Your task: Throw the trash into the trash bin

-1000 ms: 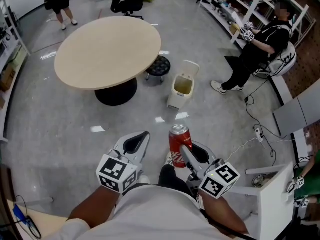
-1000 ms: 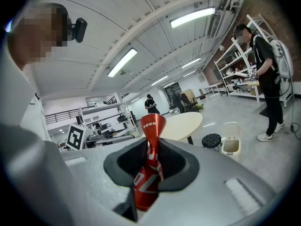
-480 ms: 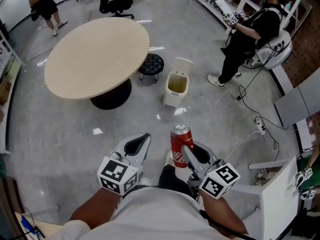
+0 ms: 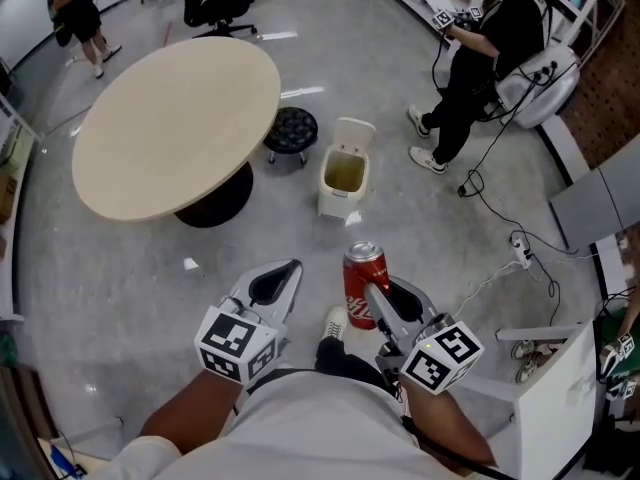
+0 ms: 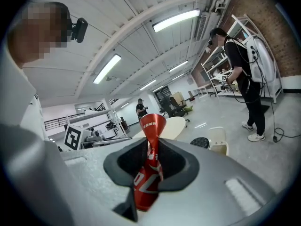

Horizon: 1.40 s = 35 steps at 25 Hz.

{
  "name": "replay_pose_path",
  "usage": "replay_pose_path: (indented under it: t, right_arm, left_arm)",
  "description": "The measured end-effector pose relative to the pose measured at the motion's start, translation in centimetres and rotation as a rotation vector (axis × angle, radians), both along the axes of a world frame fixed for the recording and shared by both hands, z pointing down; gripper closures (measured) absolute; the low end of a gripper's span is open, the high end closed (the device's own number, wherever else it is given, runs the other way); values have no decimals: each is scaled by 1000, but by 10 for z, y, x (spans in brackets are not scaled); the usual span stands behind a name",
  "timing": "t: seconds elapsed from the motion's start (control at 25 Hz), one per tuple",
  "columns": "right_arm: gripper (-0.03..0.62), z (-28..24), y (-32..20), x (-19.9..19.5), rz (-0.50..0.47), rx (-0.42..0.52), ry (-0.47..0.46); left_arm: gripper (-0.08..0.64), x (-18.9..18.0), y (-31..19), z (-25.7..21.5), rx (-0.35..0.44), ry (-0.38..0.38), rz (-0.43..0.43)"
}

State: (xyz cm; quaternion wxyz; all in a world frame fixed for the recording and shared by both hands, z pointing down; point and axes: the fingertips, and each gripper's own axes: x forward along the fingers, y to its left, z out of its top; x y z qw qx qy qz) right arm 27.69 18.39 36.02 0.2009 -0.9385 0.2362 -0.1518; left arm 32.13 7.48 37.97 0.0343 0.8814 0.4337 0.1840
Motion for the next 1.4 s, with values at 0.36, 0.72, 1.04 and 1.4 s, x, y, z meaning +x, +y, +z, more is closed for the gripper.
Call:
replay_pose_path:
  t: [0.36, 0.72, 1.04, 1.4]
  right_arm:
    - [523, 6, 56, 45, 19, 31, 20]
    - [523, 12, 103, 76, 2, 55, 30]
    - [523, 25, 128, 91, 28, 82, 6]
    - [523, 32, 133, 113, 37, 70, -17]
  left_arm:
    - [554, 46, 53, 7, 28, -16, 19]
    - [554, 77, 96, 11, 41, -37, -6]
    - [554, 93, 106, 14, 71, -25, -23]
    - [554, 114, 103, 27, 66, -67, -39]
